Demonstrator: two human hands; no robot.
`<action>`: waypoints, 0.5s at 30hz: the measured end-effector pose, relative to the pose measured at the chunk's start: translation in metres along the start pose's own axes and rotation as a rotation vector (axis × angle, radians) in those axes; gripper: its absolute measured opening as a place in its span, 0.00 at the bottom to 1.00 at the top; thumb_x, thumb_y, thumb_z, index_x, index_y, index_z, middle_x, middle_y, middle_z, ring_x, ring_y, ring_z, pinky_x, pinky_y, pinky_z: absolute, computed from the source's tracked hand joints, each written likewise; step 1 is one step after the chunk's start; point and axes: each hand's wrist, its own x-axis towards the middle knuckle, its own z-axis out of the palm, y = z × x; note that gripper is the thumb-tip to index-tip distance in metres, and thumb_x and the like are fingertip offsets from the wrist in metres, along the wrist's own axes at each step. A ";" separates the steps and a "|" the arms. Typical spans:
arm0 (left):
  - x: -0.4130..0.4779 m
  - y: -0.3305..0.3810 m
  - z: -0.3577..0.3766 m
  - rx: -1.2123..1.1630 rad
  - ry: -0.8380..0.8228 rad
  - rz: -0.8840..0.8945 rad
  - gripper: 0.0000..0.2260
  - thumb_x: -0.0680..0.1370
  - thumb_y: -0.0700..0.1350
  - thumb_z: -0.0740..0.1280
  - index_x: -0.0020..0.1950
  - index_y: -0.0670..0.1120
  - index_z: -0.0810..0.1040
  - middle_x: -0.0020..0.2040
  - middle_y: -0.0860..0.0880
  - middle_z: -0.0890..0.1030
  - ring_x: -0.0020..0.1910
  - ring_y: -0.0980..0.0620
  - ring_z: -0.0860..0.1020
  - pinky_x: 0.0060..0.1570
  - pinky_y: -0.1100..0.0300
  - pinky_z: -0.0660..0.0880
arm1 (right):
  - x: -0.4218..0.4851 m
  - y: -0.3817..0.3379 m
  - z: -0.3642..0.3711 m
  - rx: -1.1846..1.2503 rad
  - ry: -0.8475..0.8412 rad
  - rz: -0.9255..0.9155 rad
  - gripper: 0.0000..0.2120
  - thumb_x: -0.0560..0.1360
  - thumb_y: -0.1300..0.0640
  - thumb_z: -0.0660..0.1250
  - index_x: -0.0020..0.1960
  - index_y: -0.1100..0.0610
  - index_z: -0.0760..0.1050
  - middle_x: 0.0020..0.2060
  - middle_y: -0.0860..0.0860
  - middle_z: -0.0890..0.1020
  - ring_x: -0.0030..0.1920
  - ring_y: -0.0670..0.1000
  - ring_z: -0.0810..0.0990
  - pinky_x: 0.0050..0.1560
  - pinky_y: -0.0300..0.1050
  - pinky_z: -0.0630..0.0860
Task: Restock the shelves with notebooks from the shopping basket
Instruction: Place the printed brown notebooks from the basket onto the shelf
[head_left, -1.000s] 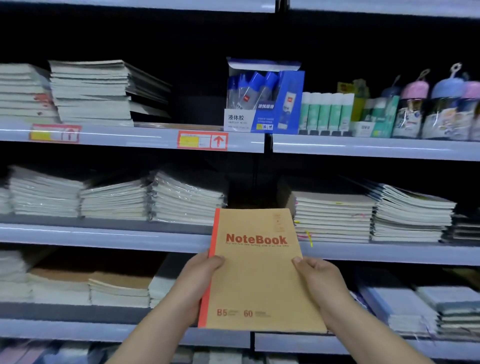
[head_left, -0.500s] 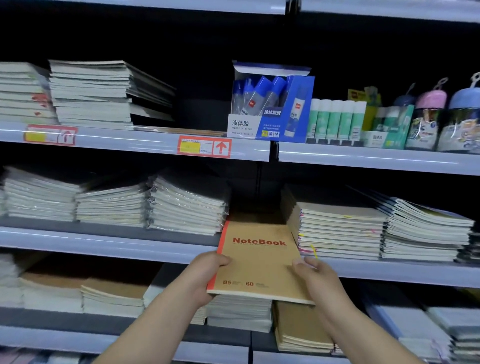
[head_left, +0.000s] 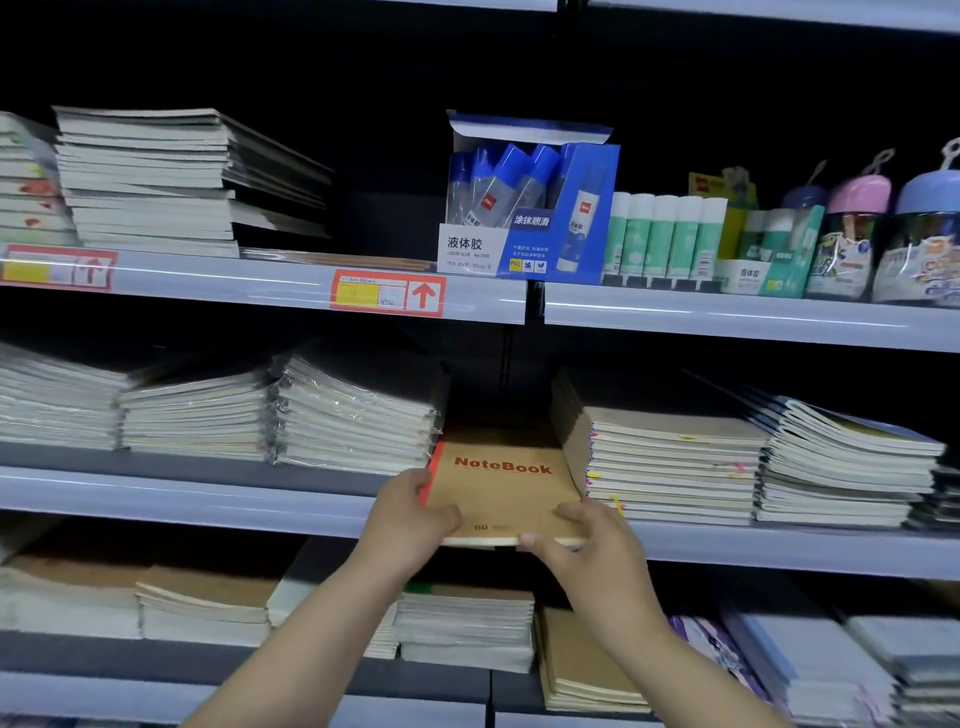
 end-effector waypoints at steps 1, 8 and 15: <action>0.001 -0.001 -0.001 0.138 -0.031 0.046 0.17 0.73 0.45 0.73 0.61 0.50 0.76 0.59 0.54 0.78 0.55 0.56 0.77 0.49 0.70 0.70 | 0.005 0.000 0.002 -0.043 0.011 -0.030 0.24 0.68 0.45 0.76 0.59 0.56 0.77 0.52 0.45 0.74 0.58 0.46 0.72 0.54 0.33 0.64; 0.017 0.000 -0.002 0.572 -0.001 0.202 0.14 0.76 0.46 0.70 0.61 0.48 0.80 0.56 0.51 0.80 0.52 0.53 0.77 0.48 0.65 0.69 | 0.040 -0.003 0.008 -0.465 -0.015 -0.173 0.14 0.79 0.46 0.62 0.54 0.56 0.77 0.49 0.53 0.79 0.53 0.54 0.74 0.50 0.45 0.72; 0.047 0.001 0.013 0.793 -0.004 0.215 0.11 0.78 0.37 0.61 0.55 0.46 0.80 0.50 0.47 0.81 0.49 0.47 0.79 0.44 0.59 0.73 | 0.061 -0.011 0.015 -0.866 -0.171 -0.145 0.18 0.71 0.73 0.59 0.56 0.58 0.74 0.46 0.55 0.78 0.51 0.57 0.79 0.42 0.46 0.69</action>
